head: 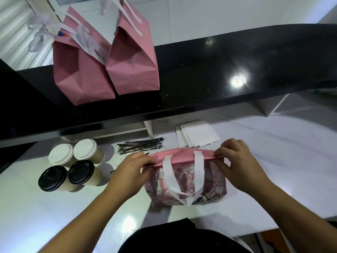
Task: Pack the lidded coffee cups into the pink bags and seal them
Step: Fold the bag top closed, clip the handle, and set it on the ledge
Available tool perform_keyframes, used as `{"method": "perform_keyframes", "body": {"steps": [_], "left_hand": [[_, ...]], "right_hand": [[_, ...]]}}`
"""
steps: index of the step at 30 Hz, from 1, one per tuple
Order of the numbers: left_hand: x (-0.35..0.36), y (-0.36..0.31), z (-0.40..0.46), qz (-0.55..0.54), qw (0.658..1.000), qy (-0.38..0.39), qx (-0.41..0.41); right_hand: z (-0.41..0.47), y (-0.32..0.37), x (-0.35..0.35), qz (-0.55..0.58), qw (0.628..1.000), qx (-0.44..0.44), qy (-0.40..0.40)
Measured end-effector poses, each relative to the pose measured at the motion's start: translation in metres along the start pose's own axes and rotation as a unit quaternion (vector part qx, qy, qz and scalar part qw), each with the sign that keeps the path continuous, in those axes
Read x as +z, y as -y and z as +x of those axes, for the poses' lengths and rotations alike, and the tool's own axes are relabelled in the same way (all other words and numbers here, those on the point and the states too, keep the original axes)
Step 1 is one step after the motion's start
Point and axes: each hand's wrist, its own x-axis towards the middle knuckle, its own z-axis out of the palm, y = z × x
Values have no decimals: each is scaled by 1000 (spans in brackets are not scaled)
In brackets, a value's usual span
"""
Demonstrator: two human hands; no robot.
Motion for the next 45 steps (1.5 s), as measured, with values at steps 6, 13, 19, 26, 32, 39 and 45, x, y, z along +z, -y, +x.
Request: {"method": "perform_keyframes", "body": {"steps": [6,13,19,26,32,39,45], "left_hand": [[4,-21,13,124,985,5,121],[14,-45,37,158,976,28,147],[13,-42,39,128,985,42,106],[24,-71,40,187,968,32,163],[22,-63,39,170,973,28,153],[0,-19,32,186,977,68,76],[-14,-2,25,141,982,75,98]], "right_hand": [[8,24,1,-116,983,-129,68],[30,44,3,-145,969,-159,118],[33,29,2,-78,984,-105,118],[28,34,-1,-32,988,-109,105],[26,17,-17,-25,986,-102,128],[20,0,-24,9,988,-88,124],[18,-6,-27,13,991,-89,96]]}}
